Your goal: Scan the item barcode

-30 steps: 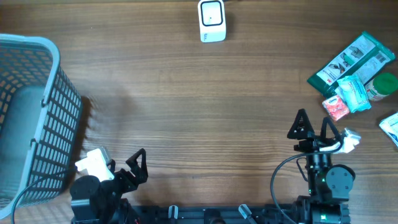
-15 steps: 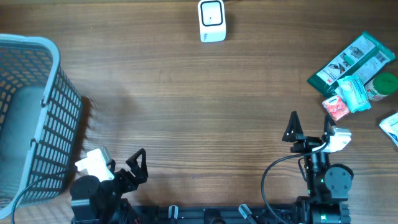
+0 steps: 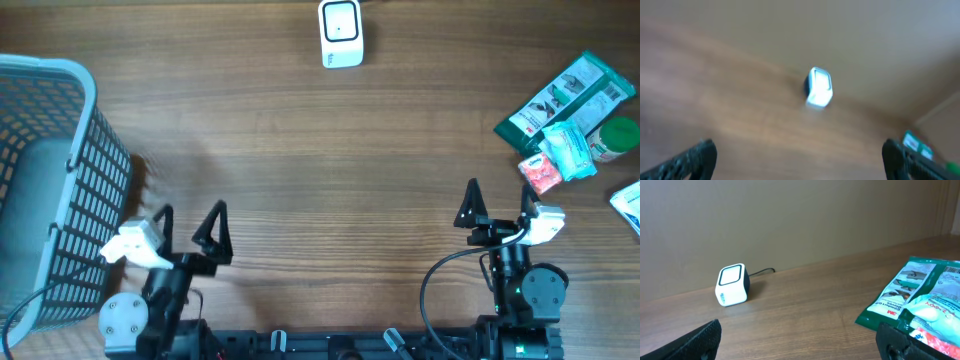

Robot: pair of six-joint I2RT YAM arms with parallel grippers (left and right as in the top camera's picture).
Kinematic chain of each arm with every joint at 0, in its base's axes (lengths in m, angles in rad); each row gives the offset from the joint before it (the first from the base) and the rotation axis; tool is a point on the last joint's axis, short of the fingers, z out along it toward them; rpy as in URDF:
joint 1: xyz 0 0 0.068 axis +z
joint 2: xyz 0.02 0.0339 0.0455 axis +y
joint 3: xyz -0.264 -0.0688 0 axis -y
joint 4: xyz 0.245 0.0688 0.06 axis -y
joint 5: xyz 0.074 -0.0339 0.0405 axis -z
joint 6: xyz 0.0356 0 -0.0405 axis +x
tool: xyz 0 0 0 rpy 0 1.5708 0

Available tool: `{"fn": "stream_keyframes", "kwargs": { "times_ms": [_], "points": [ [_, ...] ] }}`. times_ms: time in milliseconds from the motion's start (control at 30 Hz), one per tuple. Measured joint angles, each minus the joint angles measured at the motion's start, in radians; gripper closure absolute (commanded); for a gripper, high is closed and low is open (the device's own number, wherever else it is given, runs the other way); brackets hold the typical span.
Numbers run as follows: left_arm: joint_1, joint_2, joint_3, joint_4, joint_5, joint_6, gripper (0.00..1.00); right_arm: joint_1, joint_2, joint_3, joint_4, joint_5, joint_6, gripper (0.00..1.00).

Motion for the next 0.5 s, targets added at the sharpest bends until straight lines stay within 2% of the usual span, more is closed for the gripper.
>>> {"fn": "stream_keyframes", "kwargs": {
  "times_ms": [33,167,300,500],
  "points": [
    [-0.013,-0.002,-0.054,0.111,0.003,0.008,0.0,0.0,0.0,0.0,0.0,0.0,0.0,0.0],
    [-0.041,-0.002,-0.207,0.305,0.003,0.061,0.0,0.0,0.0,0.0,0.0,0.0,0.0,0.0],
    [-0.067,-0.002,-0.259,0.32,-0.022,0.207,0.0,0.0,0.0,0.0,0.0,0.0,0.0,0.0],
    [-0.069,-0.001,-0.337,0.351,-0.068,0.299,0.0,0.0,0.0,0.0,0.0,0.0,0.0,0.0]
  ]
}}
